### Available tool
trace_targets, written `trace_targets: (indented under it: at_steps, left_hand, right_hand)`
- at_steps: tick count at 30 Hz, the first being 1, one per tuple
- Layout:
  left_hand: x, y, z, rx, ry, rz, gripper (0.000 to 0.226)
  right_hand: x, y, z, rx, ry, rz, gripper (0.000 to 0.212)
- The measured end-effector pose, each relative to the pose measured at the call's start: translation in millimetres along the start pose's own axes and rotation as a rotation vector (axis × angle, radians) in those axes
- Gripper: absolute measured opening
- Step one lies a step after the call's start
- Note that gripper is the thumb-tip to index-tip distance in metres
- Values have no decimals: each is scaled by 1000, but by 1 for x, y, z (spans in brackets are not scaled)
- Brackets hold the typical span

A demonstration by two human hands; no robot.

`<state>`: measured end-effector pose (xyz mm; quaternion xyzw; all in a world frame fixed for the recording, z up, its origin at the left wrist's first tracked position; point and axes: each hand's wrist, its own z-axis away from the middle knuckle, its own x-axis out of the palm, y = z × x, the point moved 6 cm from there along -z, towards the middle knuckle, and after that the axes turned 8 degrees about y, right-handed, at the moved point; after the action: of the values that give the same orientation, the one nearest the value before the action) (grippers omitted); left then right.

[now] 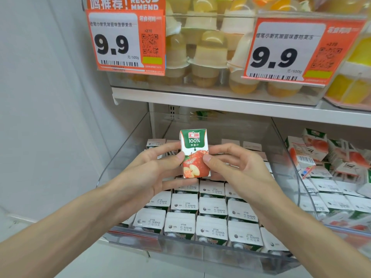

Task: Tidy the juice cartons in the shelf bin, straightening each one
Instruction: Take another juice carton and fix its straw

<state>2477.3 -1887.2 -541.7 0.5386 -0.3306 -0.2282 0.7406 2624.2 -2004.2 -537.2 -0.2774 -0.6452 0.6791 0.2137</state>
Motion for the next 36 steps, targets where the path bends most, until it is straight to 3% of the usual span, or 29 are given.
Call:
trace_targets:
  at_steps: [3,21,24,28,31,36]
  left_hand:
    - [-1,0,0,18,-8,-2,38]
    - [1,-1,-2,-24,-49,62,50]
    - [0,-2,-4,-26,-37,52,53]
    - [-4,-1,-5,-23,-3,43,56]
    - [-5,0,-5,-26,20,36,57]
    - [-3,-1,-2,2,-26,-134,52]
  right_hand:
    - [1,0,0,-23,-9,20,11]
    - [0,-5,3,-44,6,19,17]
    - [0,-8,3,-51,-8,18,9]
    - [-2,-8,1,-23,-31,11,40]
    - [-1,-7,0,-13,-39,43,47]
    - [7,-5,2,13,-69,94,30]
